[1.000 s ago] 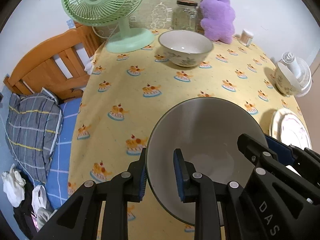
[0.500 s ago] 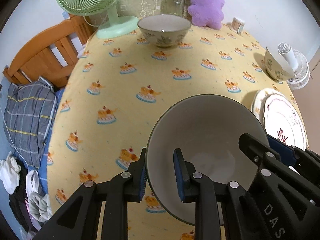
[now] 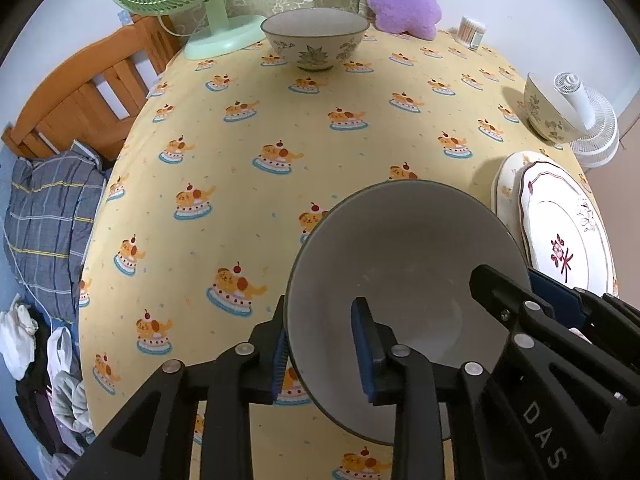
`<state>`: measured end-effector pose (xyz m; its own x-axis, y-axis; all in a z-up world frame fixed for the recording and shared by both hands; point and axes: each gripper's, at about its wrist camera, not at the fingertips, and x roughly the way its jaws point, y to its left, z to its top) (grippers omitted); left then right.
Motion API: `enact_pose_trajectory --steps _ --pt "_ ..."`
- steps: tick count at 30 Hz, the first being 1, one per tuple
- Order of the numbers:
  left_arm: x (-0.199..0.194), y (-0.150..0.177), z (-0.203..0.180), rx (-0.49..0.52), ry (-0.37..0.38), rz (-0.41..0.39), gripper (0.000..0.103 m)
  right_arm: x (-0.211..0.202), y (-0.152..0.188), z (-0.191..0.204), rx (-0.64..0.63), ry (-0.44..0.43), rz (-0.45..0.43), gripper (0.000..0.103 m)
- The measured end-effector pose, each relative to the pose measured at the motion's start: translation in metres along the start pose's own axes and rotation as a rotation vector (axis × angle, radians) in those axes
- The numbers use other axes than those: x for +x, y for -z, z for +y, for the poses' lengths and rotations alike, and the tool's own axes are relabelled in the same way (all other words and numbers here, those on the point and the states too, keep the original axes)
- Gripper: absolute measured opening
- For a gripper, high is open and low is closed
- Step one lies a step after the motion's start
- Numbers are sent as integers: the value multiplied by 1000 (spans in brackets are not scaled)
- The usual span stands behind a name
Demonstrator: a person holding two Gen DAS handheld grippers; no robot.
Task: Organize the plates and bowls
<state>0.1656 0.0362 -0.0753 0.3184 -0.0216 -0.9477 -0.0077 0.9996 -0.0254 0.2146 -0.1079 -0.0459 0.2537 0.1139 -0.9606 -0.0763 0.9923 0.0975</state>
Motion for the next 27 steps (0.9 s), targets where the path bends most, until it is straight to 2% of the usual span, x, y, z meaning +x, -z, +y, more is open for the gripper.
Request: enact_pose_trajectory --steps 2,4,8,10,12,14,17,23,27 --pt "1 -1 -2 13 11 6 40 0 -1 1 -6 9 4 30" --pt "0 -1 -2 23 22 6 41 2 -1 1 -1 17 11 30" --pt "-4 -4 0 45 32 -3 54 2 -2 1 10 22 20 32" --pt "-5 -5 4 47 43 -3 58 1 -3 3 13 35 21 36" --pt "-8 -6 10 46 49 -7 64 -1 -4 3 29 68 19 51" --pt "-12 -9 17 50 74 -16 75 -6 -4 2 52 83 5 58" --pt "-19 -13 23 65 103 -40 83 -14 -6 3 89 87 -17 61" --pt "-34 -30 30 66 137 -78 86 -31 -18 8 131 101 -78 65" --pt "-46 -41 30 59 122 -110 88 -42 -32 9 137 99 -111 65"
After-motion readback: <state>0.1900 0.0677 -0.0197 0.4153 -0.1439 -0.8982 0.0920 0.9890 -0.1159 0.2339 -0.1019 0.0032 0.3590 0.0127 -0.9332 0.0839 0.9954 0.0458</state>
